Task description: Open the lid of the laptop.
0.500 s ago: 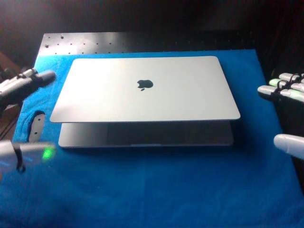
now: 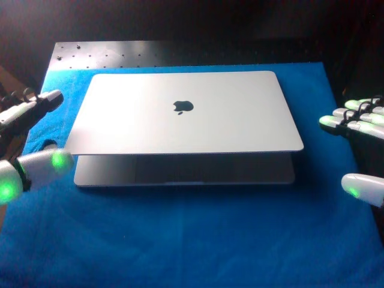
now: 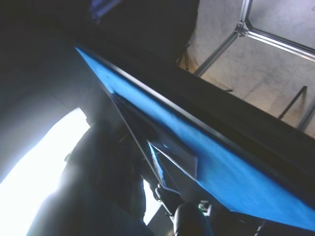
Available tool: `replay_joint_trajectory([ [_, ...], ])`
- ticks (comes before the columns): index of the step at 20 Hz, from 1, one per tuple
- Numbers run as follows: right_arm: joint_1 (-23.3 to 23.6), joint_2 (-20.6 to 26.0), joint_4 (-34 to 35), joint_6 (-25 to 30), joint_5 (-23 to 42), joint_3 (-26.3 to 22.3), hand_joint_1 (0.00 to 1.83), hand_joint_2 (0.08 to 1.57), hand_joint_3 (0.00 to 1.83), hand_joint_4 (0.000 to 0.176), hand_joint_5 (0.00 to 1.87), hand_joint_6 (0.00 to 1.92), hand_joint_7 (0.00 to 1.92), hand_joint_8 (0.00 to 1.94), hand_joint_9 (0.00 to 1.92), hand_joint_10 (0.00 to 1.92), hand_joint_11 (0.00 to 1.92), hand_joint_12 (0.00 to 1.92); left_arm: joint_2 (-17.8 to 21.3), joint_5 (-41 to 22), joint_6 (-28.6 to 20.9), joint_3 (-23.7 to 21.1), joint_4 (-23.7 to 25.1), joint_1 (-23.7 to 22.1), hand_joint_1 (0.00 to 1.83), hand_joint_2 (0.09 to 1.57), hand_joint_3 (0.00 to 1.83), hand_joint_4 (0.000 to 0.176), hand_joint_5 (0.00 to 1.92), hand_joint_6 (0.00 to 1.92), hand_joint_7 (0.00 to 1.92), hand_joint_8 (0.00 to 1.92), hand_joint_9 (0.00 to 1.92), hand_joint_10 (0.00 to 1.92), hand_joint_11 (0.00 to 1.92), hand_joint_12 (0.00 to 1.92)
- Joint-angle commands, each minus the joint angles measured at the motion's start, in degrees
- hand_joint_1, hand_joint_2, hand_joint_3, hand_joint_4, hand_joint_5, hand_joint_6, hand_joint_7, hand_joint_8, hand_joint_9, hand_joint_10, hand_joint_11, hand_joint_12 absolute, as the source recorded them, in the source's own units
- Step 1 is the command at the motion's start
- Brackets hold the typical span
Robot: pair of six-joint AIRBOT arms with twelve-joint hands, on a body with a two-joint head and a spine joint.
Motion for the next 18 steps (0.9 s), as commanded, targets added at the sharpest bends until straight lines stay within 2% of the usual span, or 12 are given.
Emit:
replay_joint_trajectory([
  [1,0.7,-0.3,-0.2,0.3,6.0,0.1,0.07,1.33,0.0,0.053,0.24,0.01,0.23,0.0,0.16,0.01,0.06,0.38,-0.3,-6.5,-0.3,0.2,-0.2,-0.4,0.0,1.14,0.02,0.0,0.0,0.0,0.0,0.0,0.0,0.0,0.0,0.0],
  [3,0.7,-0.5,-1.0,0.6,5.3,0.1,0.04,1.32,0.0,0.06,0.25,0.0,0.23,0.0,0.17,0.0,0.06,0.4,-0.3,-6.5,-0.3,0.2,-0.2,-0.4,0.0,1.14,0.01,0.0,0.0,0.0,0.0,0.0,0.0,0.0,0.0,0.0],
  [4,0.8,-0.6,-1.5,0.7,4.9,0.1,0.0,1.31,0.0,0.076,0.25,0.0,0.23,0.0,0.16,0.0,0.06,0.41,-0.3,-6.5,-0.3,0.3,-0.2,-0.4,0.0,1.13,0.01,0.001,0.0,0.0,0.0,0.0,0.0,0.0,0.0,0.0],
  [5,0.9,-0.8,-1.8,0.7,4.4,0.1,0.0,1.32,0.0,0.055,0.26,0.01,0.24,0.01,0.17,0.0,0.08,0.42,-0.3,-6.4,-0.3,0.3,-0.2,-0.4,0.0,1.13,0.0,0.005,0.0,0.0,0.0,0.0,0.0,0.0,0.0,0.0],
  [6,1.1,-1.0,-2.3,0.7,3.8,0.1,0.02,1.34,0.01,0.025,0.25,0.0,0.21,0.0,0.14,0.0,0.03,0.39,-0.3,-6.4,-0.3,0.3,-0.2,-0.4,0.0,1.11,0.0,0.009,0.0,0.0,0.0,0.0,0.0,0.0,0.0,0.0],
  [7,1.5,-1.3,-2.8,0.7,3.0,0.1,0.04,1.35,0.0,0.0,0.24,0.0,0.2,0.0,0.11,0.0,0.05,0.16,-0.3,-6.3,-0.3,0.3,-0.2,-0.4,0.01,1.12,0.0,0.01,0.0,0.0,0.0,0.0,0.0,0.0,0.0,0.0],
  [9,2.1,-1.7,-3.9,0.7,1.8,0.2,0.0,1.35,0.0,0.0,0.21,0.0,0.17,0.0,0.08,0.0,0.06,0.08,-0.4,-6.1,-0.3,0.3,-0.1,-0.4,0.0,1.12,0.0,0.012,0.0,0.0,0.0,0.0,0.0,0.0,0.0,0.0],
  [10,2.4,-1.9,-4.5,0.7,1.4,0.2,0.0,1.36,0.0,0.0,0.23,0.01,0.19,0.01,0.1,0.01,0.07,0.08,-0.5,-6.1,-0.3,0.3,-0.1,-0.4,0.0,1.13,0.0,0.0,0.0,0.0,0.0,0.0,0.0,0.0,0.0,0.0],
  [13,2.7,-2.3,-4.9,0.7,1.1,0.3,0.01,1.37,0.01,0.0,0.21,0.0,0.17,0.0,0.07,0.0,0.04,0.05,-0.6,-6.1,-0.3,0.3,-0.1,-0.4,0.0,1.14,0.01,0.0,0.0,0.0,0.0,0.0,0.0,0.0,0.0,0.0],
  [14,2.8,-2.4,-5.0,0.7,1.0,0.3,0.03,1.37,0.0,0.0,0.21,0.0,0.17,0.0,0.07,0.0,0.04,0.05,-0.6,-6.1,-0.3,0.3,-0.1,-0.4,0.0,1.13,0.0,0.006,0.0,0.0,0.0,0.0,0.0,0.0,0.0,0.0],
  [15,2.8,-2.5,-5.1,0.7,0.9,0.3,0.01,1.38,0.0,0.0,0.21,0.0,0.17,0.0,0.07,0.0,0.04,0.04,-0.6,-6.1,-0.3,0.3,-0.1,-0.4,0.02,1.14,0.0,0.0,0.0,0.0,0.0,0.0,0.0,0.0,0.0,0.0],
  [18,3.0,-2.6,-5.3,0.7,0.6,0.3,0.0,1.35,0.0,0.0,0.08,0.0,0.04,0.0,0.0,0.0,0.0,0.0,-0.7,-6.2,-0.3,0.2,-0.2,-0.4,0.01,1.14,0.0,0.0,0.0,0.0,0.0,0.0,0.0,0.0,0.0,0.0],
])
